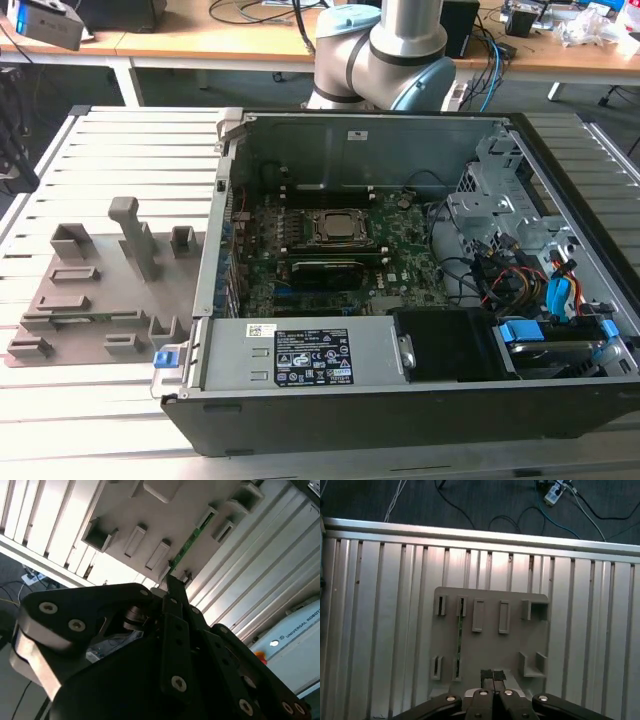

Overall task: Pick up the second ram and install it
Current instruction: 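Pick up the second ram and move it above second insertion slot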

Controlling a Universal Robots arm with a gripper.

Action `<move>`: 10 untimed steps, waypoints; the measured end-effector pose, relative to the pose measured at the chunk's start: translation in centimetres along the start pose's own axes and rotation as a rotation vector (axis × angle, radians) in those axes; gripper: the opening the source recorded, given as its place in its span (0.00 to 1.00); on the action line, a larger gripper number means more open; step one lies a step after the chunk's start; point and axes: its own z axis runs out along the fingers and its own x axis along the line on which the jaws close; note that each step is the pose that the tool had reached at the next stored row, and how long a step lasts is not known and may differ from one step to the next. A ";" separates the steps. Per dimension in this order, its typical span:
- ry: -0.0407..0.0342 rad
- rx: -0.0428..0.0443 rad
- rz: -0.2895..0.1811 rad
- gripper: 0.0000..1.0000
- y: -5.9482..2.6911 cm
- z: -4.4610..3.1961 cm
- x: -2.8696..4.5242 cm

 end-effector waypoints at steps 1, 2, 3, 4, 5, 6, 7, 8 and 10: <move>-0.0007 0.0005 0.022 0.11 0.00 0.01 0.01; -0.0012 0.0009 0.038 0.11 0.00 0.01 0.00; -0.0021 0.0016 0.064 0.11 0.00 0.02 0.00; -0.0032 0.0024 0.099 0.11 0.00 0.03 0.01; -0.0042 0.0032 0.132 0.11 0.00 0.05 0.00; -0.0057 0.0043 0.178 0.11 0.00 0.06 0.00; -0.0061 0.0046 0.193 0.11 -0.01 0.06 0.01; -0.0062 0.0047 0.197 0.11 -0.01 0.06 0.01; -0.0062 0.0047 0.198 0.11 0.00 0.06 0.01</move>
